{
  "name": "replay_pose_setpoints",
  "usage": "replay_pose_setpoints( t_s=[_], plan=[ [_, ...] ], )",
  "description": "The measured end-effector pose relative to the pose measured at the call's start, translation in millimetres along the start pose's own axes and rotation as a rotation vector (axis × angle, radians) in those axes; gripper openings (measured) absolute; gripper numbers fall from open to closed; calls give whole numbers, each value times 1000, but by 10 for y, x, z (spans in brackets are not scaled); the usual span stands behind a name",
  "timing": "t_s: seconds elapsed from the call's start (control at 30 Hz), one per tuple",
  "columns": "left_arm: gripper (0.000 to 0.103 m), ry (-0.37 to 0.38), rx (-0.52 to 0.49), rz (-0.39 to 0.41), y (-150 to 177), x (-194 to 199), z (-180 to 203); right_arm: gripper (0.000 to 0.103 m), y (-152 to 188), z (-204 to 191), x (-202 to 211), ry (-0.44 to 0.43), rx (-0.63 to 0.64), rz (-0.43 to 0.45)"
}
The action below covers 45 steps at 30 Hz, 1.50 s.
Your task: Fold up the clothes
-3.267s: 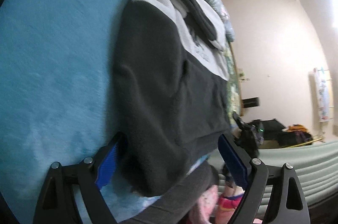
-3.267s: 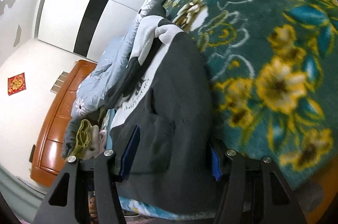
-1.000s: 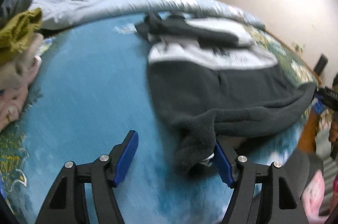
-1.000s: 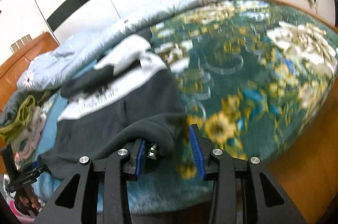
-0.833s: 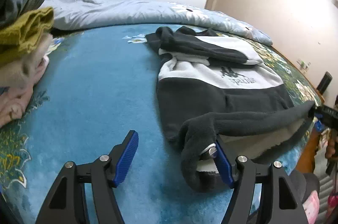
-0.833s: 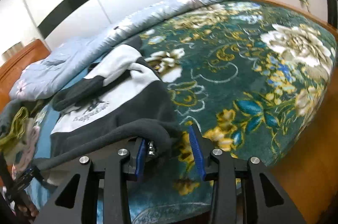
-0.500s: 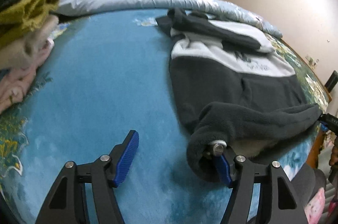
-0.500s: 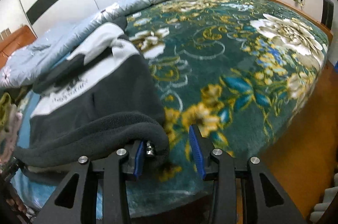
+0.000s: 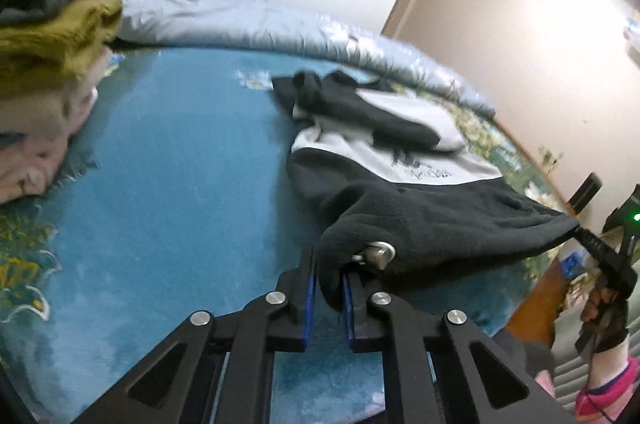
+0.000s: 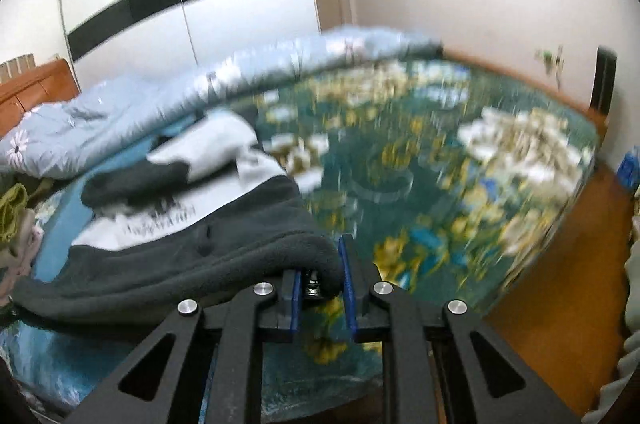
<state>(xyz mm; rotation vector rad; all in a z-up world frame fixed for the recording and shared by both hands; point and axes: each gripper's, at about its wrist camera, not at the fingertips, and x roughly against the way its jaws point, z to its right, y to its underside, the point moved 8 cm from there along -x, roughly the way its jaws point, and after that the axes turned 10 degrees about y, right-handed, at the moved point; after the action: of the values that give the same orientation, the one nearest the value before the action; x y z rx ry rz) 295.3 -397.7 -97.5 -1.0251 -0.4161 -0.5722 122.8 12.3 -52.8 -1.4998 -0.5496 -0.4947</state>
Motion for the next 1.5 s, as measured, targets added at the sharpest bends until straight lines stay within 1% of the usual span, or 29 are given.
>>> replay_pose_setpoints(
  t_s=[0.03, 0.07, 0.1, 0.13, 0.23, 0.3, 0.4, 0.53, 0.6, 0.63, 0.67, 0.7, 0.73, 0.77, 0.83, 0.87, 0.93, 1.0, 1.07, 1.1, 1.13, 1.2, 1.3, 1.37, 1.5],
  plan=[
    [12, -3, 15, -6, 27, 14, -41, 17, -21, 1, 50, 2, 7, 14],
    [12, 1, 38, -30, 99, -24, -98, 17, -10, 3, 71, 5, 15, 17],
    [12, 5, 62, -53, 171, -61, -155, 17, 64, 8, 32, 9, 25, -1],
    [12, 6, 87, -81, 254, -113, -213, 17, 156, 18, -27, 9, 28, -29],
    [12, 2, 142, -170, 520, -327, -319, 17, 492, 70, -293, -4, -7, -154],
    [12, -2, 141, -182, 553, -353, -339, 17, 620, 103, -383, 1, -19, -193],
    [16, 28, 172, -181, 532, -345, -367, 17, 696, 144, -432, -23, -45, -228],
    [17, 84, 186, -209, 593, -349, -355, 17, 711, 146, -431, -39, -51, -244],
    [18, 101, 175, -211, 587, -283, -349, 19, 722, 149, -378, -56, -45, -241],
    [24, 103, 165, -209, 572, -234, -353, 19, 727, 150, -352, -65, -42, -239],
    [27, 105, 154, -204, 553, -179, -365, 20, 731, 157, -323, -71, -39, -238],
    [31, 106, 145, -196, 532, -124, -380, 23, 731, 178, -292, -73, -35, -235],
    [33, 108, 145, -182, 506, -72, -401, 28, 731, 199, -260, -76, -31, -233],
    [33, 109, 146, -163, 473, -10, -428, 29, 727, 220, -231, -79, -28, -231],
    [38, 108, 172, -111, 383, 121, -518, 31, 706, 279, -184, -77, -29, -224],
    [40, 109, 190, -90, 341, 172, -563, 31, 692, 334, -147, -63, -31, -215],
    [47, 124, 223, -68, 282, 203, -609, 31, 652, 468, -87, -34, -51, -198],
    [52, 152, 244, -71, 242, 138, -584, 31, 594, 581, -76, -40, -105, -196],
    [56, 180, 257, -81, 205, 11, -507, 31, 527, 607, -104, -72, -147, -200],
    [60, 207, 274, -91, 191, -73, -451, 35, 494, 574, -128, -96, -156, -201],
    [64, 238, 295, -103, 186, -159, -402, 44, 475, 529, -158, -120, -163, -204],
    [68, 283, 332, -138, 204, -336, -320, 50, 463, 433, -236, -165, -188, -219],
    [69, 254, 347, -202, 311, -513, -304, 52, 528, 323, -412, -229, -232, -274],
    [69, 253, 346, -213, 346, -554, -300, 52, 582, 290, -524, -245, -252, -308],
    [78, 277, 335, -228, 352, -589, -248, 53, 634, 186, -675, -296, -264, -352]
  ],
)
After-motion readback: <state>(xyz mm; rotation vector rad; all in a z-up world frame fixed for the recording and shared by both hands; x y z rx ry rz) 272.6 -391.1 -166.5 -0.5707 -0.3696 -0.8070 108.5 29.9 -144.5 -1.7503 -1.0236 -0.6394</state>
